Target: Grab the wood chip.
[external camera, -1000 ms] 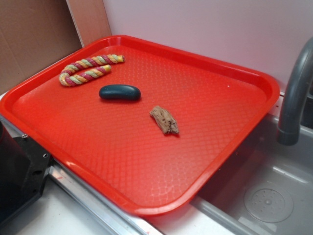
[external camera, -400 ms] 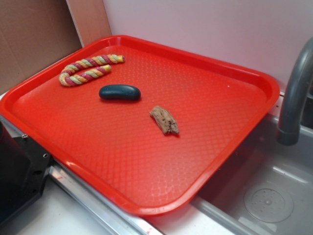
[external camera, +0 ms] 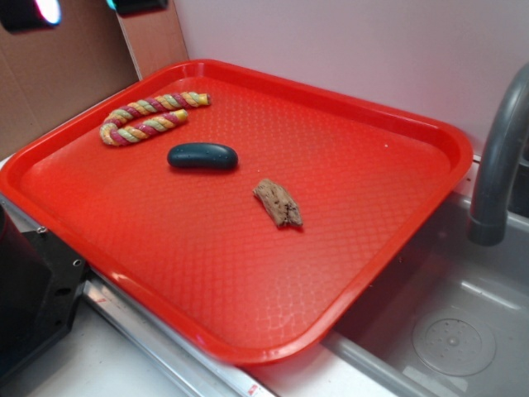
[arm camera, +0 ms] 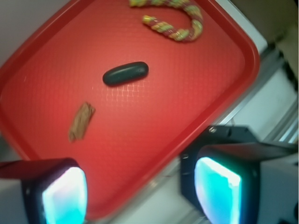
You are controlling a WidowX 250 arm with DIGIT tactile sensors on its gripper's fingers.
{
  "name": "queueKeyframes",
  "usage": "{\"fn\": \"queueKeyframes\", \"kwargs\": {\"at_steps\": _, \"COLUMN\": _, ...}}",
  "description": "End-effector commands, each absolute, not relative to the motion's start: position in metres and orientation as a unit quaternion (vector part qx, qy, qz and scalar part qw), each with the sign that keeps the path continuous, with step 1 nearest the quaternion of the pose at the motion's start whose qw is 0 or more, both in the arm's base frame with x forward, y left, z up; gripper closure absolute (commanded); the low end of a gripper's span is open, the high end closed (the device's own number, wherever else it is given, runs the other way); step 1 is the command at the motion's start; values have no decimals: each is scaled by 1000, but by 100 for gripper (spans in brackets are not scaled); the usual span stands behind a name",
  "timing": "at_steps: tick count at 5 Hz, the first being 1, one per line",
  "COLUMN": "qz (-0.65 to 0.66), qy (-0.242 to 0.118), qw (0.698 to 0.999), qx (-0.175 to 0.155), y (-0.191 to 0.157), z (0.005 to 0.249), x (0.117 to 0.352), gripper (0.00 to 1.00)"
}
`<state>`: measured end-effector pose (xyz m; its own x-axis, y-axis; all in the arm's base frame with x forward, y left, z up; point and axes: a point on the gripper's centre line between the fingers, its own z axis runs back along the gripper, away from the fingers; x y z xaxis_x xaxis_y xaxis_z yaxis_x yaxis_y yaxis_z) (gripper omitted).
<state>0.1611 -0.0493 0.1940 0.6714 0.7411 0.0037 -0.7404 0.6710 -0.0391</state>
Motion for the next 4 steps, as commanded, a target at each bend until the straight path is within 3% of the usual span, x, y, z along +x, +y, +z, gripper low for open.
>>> {"fn": "queueKeyframes", "kwargs": {"at_steps": 1, "qz": 465, "qy": -11, "qw": 885, "qx": -27, "y": -78, "z": 145, "x": 195, "gripper": 0}}
{"fn": "queueKeyframes", "kwargs": {"at_steps": 2, "qz": 465, "qy": -5, "qw": 884, "qx": -45, "y": -87, "z": 104, "x": 222, "gripper": 0}}
{"fn": "queueKeyframes", "kwargs": {"at_steps": 4, "qz": 441, "qy": -23, "qw": 897, "qx": -5, "y": -101, "z": 46, "x": 240, "gripper": 0}}
